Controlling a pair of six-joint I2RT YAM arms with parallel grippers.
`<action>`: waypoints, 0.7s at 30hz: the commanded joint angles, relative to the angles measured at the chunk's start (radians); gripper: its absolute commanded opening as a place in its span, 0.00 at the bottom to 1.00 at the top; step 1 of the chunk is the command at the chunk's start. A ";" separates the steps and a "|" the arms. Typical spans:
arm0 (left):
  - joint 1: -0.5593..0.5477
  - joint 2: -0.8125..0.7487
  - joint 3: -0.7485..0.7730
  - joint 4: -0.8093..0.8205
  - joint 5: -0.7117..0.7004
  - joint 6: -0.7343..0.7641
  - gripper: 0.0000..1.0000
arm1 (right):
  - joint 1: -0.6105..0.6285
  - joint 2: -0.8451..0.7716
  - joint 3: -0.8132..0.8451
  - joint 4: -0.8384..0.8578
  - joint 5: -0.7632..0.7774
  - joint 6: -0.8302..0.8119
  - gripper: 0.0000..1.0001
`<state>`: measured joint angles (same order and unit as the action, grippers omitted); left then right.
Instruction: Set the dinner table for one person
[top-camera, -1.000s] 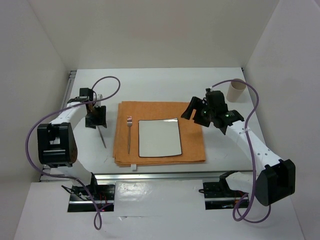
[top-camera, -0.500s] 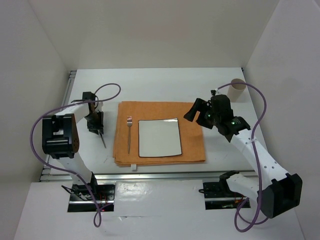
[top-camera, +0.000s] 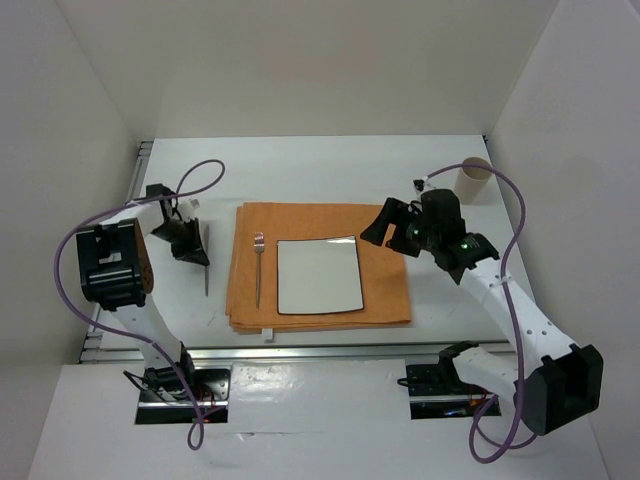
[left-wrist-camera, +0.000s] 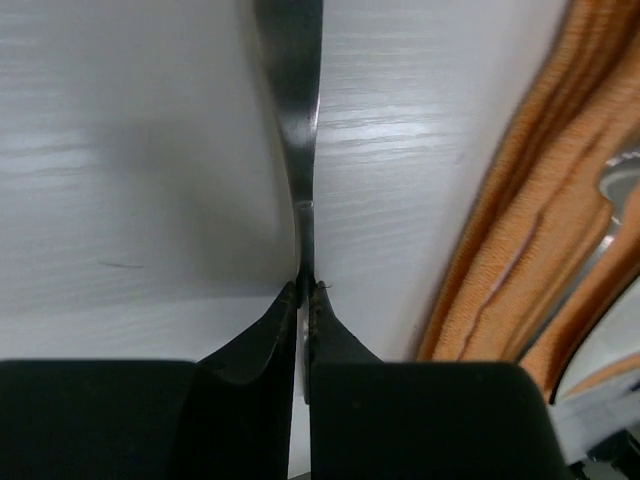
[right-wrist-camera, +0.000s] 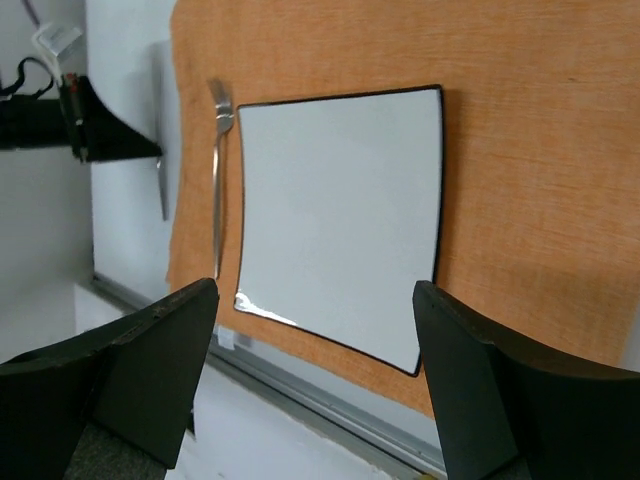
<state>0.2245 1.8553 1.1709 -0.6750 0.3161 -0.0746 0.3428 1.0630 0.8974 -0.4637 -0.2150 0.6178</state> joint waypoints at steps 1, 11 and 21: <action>0.022 -0.033 0.021 -0.009 0.226 0.062 0.00 | 0.007 0.017 -0.014 0.126 -0.162 -0.061 0.87; 0.042 -0.272 0.355 -0.205 0.768 0.173 0.00 | 0.220 0.199 0.109 0.514 -0.403 -0.205 0.87; 0.015 -0.473 0.371 -0.203 0.991 0.187 0.00 | 0.407 0.566 0.409 0.905 -0.489 -0.214 1.00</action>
<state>0.2462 1.3945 1.5608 -0.8658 1.1717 0.0914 0.7300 1.5917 1.2346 0.2264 -0.6437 0.4110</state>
